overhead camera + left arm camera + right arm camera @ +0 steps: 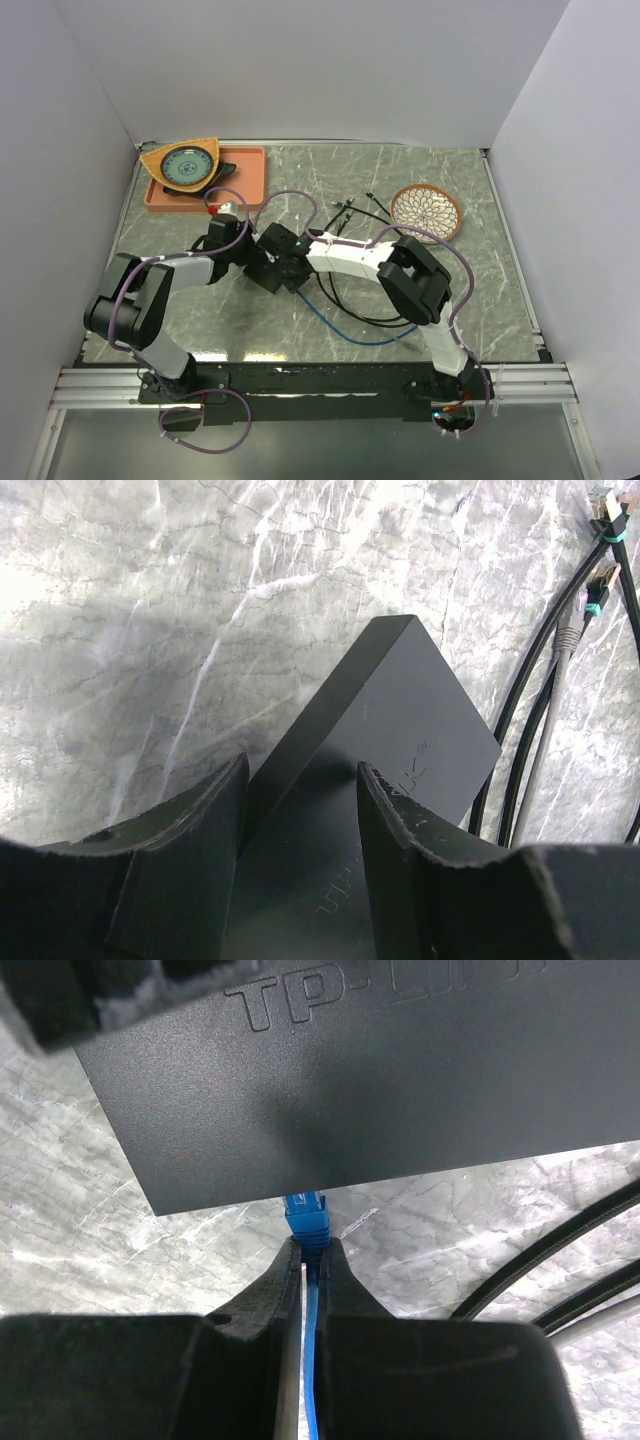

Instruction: Insert the plug into the switch port

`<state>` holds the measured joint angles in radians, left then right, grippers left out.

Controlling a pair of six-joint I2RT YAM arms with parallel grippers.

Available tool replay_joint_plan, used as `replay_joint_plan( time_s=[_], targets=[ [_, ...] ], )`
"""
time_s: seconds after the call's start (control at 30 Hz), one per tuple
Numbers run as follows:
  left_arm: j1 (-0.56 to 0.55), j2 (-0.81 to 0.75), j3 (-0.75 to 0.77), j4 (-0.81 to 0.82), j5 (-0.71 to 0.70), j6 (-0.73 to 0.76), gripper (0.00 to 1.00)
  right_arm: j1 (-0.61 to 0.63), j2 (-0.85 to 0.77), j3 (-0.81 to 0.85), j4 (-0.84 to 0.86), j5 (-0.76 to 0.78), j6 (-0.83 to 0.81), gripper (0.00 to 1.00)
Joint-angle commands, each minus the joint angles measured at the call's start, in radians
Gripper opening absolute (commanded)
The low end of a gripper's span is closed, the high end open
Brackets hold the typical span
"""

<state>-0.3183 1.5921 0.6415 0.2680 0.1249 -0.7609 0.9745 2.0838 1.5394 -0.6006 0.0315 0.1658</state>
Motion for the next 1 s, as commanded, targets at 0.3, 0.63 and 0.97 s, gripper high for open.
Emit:
replay_joint_plan(
  time_s=[0.3, 0.63, 0.97],
  targets=[
    [-0.148, 0.000, -0.052, -0.131, 0.236, -0.144, 0.51, -0.022, 0.002, 0.131, 0.481, 0.011, 0.035, 0.00],
    [-0.130, 0.017, 0.001, -0.203, 0.174, -0.092, 0.59, -0.023, -0.062, -0.001, 0.473, -0.061, 0.031, 0.00],
    [-0.013, -0.021, 0.052, -0.300, 0.113, -0.009, 0.77, -0.022, -0.185, -0.239, 0.466, -0.120, 0.043, 0.30]
  ],
)
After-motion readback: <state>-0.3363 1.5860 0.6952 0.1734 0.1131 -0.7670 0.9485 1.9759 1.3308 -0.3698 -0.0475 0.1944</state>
